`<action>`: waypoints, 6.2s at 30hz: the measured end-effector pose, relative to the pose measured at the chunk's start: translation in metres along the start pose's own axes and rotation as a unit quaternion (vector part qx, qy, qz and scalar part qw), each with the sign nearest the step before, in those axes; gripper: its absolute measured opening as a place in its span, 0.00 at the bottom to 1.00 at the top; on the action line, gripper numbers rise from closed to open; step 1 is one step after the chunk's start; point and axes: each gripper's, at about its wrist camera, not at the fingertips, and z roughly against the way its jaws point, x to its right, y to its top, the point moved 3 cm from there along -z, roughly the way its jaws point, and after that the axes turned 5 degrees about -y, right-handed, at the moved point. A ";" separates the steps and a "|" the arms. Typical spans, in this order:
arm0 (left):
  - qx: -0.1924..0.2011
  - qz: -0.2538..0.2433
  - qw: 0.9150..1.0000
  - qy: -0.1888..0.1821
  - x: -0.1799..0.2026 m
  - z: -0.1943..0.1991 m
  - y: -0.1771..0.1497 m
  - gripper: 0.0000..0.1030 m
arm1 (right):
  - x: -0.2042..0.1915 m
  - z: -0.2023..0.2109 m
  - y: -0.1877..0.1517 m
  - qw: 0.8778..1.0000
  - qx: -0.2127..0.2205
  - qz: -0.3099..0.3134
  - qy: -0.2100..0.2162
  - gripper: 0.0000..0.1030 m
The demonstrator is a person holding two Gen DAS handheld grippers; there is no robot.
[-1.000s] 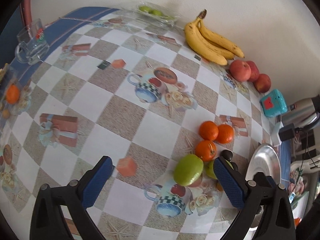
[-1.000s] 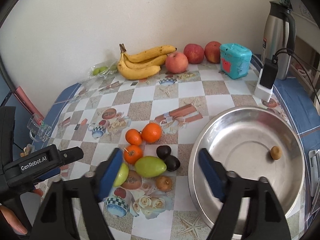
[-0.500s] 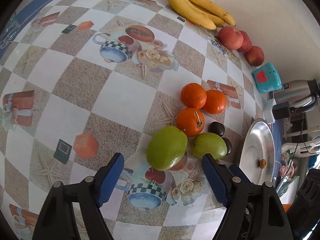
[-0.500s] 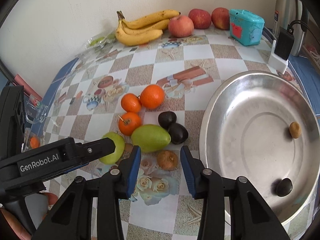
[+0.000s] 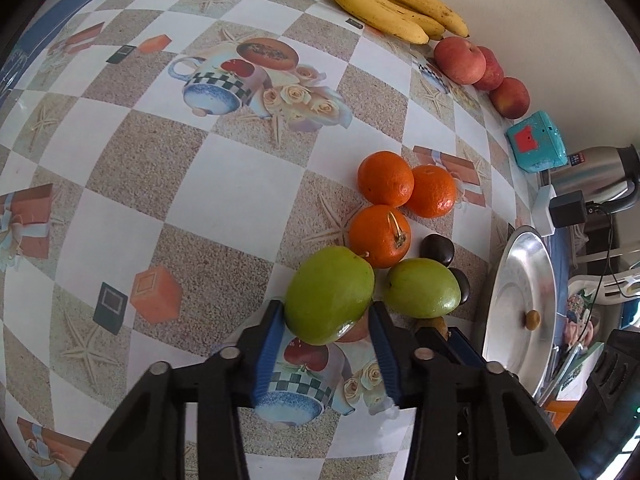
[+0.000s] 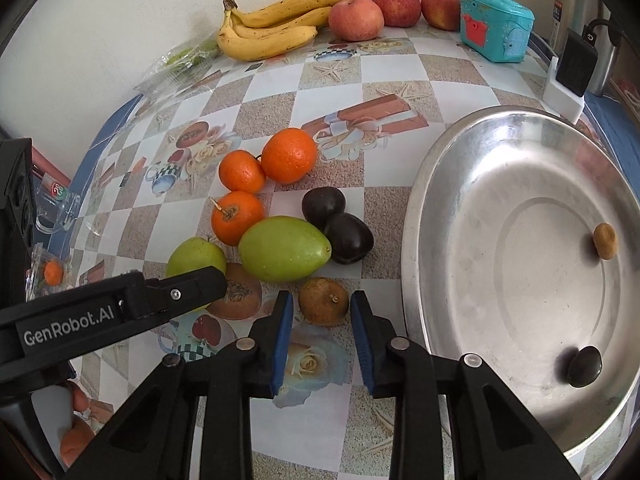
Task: Organize fruits
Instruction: 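Grasp a green pear with the left tool while the right tool grasps a brown kiwi, then carry both fruits over the steel bowl and open both tools to release them, then move both open tools back to the fruit pile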
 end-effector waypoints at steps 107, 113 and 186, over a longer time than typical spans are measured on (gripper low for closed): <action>0.010 -0.234 0.969 -0.075 0.154 -0.003 -0.062 0.42 | 0.145 0.063 -0.001 0.976 0.024 -0.200 -0.084 0.27; 0.012 -0.209 0.976 -0.058 0.144 -0.003 -0.054 0.49 | 0.146 0.064 0.000 0.975 0.029 -0.203 -0.082 0.31; 0.132 -0.045 0.984 0.112 0.020 0.052 0.027 1.00 | 0.049 0.054 0.016 0.994 0.075 -0.067 -0.050 0.88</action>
